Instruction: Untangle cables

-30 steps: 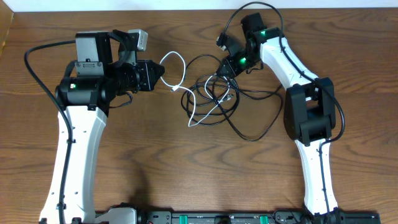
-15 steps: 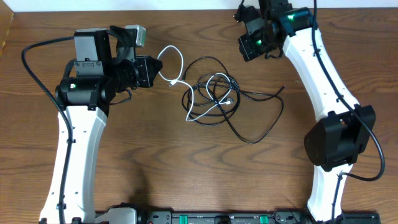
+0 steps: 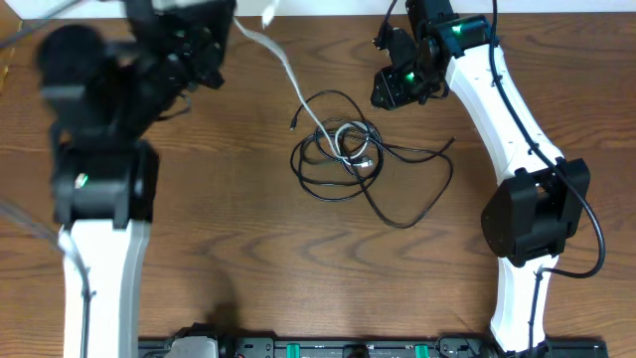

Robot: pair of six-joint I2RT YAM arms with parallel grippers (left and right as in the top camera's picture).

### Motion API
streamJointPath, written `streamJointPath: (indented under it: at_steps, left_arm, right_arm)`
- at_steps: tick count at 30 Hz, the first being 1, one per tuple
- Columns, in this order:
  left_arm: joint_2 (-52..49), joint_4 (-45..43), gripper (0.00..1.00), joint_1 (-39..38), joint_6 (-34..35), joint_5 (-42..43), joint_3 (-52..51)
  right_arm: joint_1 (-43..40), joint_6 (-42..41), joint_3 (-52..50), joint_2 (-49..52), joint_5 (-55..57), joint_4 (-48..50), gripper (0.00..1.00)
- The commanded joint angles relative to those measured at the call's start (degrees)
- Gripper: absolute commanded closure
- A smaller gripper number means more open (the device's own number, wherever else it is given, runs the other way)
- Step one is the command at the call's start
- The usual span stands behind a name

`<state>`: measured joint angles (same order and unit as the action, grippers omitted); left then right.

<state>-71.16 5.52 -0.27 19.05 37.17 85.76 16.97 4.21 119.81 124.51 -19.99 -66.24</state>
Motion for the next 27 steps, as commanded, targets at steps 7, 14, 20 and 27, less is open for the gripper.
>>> streamJointPath:
  at_steps: [7,14,20,27]
  left_arm:
    - [4.1,-10.0,0.93,-0.1,15.4,1.0,6.0]
    - [3.3,-7.7,0.92,-0.1,15.7,0.8,7.2]
    - [1.1,-1.3,0.92,0.0,14.1,0.8,7.2]
    - [1.0,-2.6,0.92,0.6,14.1,0.5,7.2]
  right_arm:
    - [0.3,2.5,-0.4,1.0,-4.9,1.3,0.57]
    - [2.3,2.5,-0.5,1.3,-7.8,-0.1,0.55]
    - [5.3,3.0,-1.6,2.1,-7.9,-0.4,0.51]
    - [7.7,-6.1,-2.0,6.5,-9.0,-2.4,0.51]
